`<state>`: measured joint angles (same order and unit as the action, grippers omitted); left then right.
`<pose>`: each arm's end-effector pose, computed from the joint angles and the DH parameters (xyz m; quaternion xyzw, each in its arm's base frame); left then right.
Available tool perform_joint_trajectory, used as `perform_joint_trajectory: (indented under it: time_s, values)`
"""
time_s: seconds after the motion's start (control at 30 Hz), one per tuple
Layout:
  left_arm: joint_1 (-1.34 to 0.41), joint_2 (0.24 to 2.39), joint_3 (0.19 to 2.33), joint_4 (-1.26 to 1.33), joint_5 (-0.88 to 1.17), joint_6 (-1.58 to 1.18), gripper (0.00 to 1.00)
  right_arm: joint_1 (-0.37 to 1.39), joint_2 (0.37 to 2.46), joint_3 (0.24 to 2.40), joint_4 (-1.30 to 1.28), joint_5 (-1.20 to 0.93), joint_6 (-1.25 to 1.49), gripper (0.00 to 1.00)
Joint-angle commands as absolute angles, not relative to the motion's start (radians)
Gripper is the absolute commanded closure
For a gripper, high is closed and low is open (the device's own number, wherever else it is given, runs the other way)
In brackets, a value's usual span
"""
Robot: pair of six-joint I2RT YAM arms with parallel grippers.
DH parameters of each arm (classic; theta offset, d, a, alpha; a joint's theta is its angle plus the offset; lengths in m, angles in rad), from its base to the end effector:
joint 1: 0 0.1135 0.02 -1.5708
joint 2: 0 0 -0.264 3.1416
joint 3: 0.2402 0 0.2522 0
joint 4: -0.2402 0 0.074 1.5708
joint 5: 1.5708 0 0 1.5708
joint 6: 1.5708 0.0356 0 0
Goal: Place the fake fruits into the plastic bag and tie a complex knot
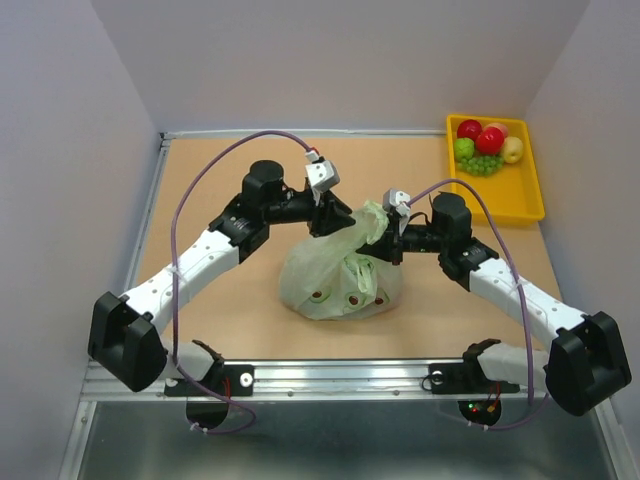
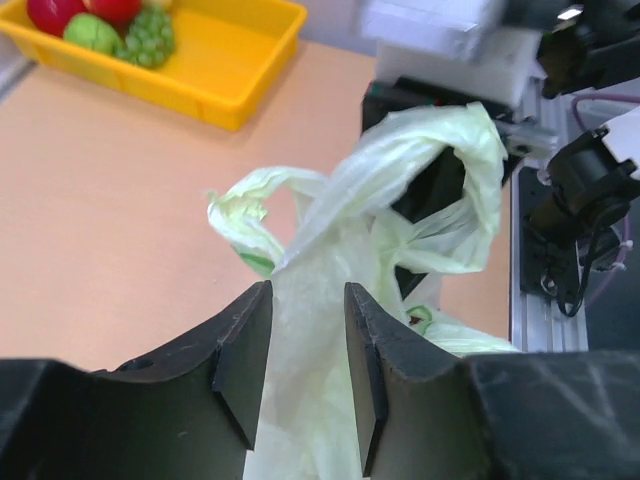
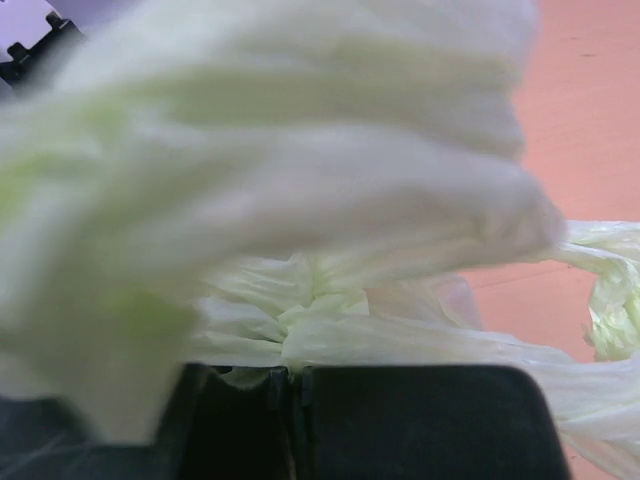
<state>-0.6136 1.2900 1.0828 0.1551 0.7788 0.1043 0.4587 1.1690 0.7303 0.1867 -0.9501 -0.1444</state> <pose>0.2293 -0.1921 0.3703 0.4804 0.5364 -0.4269 0.5470 0.2165 0.1392 0.2831 -0.4763 0.5879 0.4423 0.4815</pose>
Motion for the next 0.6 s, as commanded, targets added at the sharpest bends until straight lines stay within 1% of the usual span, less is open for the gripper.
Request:
perform_joint_trajectory:
  time_s: [0.0,0.03,0.07,0.1,0.13,0.2,0.23,0.27,0.5,0.57]
  values:
    - [-0.629,1.319,1.167,0.169,0.793,0.138,0.66,0.459,1.141,0.756,0.224,-0.963,-0.167,0.99]
    - [-0.635,1.334,1.173,0.172,0.830,0.137,0.75,0.459,1.146,0.758,0.225,-0.962,-0.166,0.97]
    - [-0.644,1.342,1.186,0.173,0.863,0.138,0.83,0.459,1.149,0.758,0.225,-0.959,-0.160,0.92]
    - [-0.655,1.345,1.190,0.172,0.891,0.137,0.94,0.459,1.155,0.761,0.225,-0.957,-0.155,0.84]
    - [-0.664,1.351,1.192,0.178,0.923,0.127,0.99,0.459,1.160,0.762,0.227,-0.960,-0.150,0.81]
    - [-0.701,1.367,1.184,0.199,0.934,0.098,1.00,0.457,1.166,0.767,0.227,-0.963,-0.147,0.75]
    - [-0.715,1.377,1.180,0.209,0.943,0.091,1.00,0.457,1.167,0.769,0.227,-0.963,-0.149,0.67]
    - [-0.725,1.384,1.171,0.219,0.942,0.080,1.00,0.459,1.172,0.773,0.229,-0.966,-0.149,0.64]
    - [-0.758,1.443,1.143,0.307,0.930,0.003,1.00,0.459,1.172,0.779,0.235,-0.973,-0.144,0.61]
    - [-0.758,1.468,1.155,0.308,0.916,0.005,1.00,0.459,1.173,0.776,0.241,-0.983,-0.144,0.65]
